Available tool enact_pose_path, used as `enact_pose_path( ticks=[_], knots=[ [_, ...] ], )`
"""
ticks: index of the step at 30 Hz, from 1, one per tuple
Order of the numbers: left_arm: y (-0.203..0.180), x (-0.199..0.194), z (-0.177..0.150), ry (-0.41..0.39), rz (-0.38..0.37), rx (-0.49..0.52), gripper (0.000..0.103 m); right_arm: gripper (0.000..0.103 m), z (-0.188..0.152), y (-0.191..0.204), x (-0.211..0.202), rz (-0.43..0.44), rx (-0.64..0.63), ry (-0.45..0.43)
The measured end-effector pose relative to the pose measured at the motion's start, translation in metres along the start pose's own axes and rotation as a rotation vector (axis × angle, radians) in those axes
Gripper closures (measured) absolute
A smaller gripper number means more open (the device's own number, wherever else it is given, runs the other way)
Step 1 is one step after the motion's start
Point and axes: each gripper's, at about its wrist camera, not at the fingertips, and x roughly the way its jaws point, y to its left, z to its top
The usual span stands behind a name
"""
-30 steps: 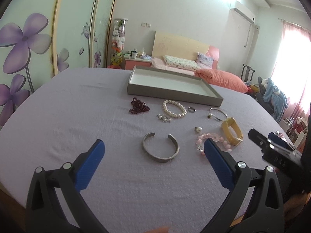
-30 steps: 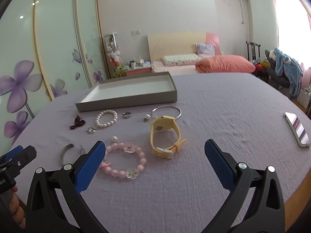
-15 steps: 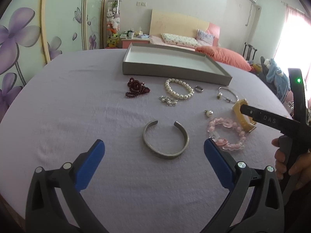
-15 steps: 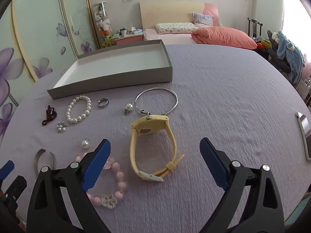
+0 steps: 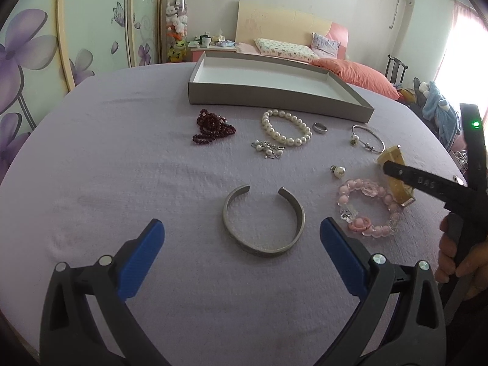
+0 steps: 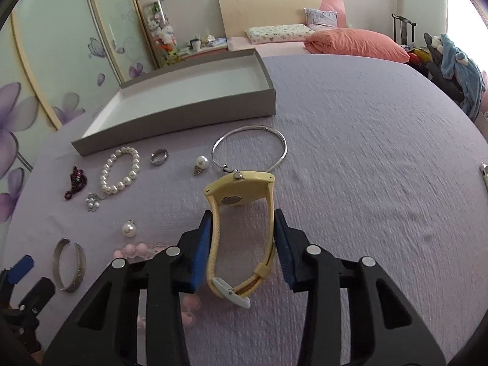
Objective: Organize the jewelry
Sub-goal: 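Grasp the yellow watch with the right gripper while the left gripper moves to the silver cuff bangle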
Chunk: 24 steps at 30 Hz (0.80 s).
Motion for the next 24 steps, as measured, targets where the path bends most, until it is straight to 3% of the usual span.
enact_pose_path(
  ticks=[5,16,21,23,24],
  knots=[
    [-0.005,0.009,0.004,0.024,0.015,0.02,0.002,0.064,0.003,-0.001,-0.015,0.02,0.006,-0.06],
    [-0.022,0.033,0.012,0.091,0.044,0.064,0.002,0.064,0.005,-0.003,-0.02,0.029,0.008,-0.068],
    [-0.026,0.04,0.014,0.106,0.067,0.073,0.015,0.064,0.004,-0.001,-0.022,0.029,-0.006,-0.074],
    [-0.028,0.04,0.015,0.089,0.078,0.088,0.035,0.064,0.004,0.0,-0.023,0.032,-0.011,-0.077],
    [-0.027,0.038,0.015,0.086,0.076,0.09,0.035,0.064,0.003,0.0,-0.024,0.034,-0.012,-0.079]
  ],
)
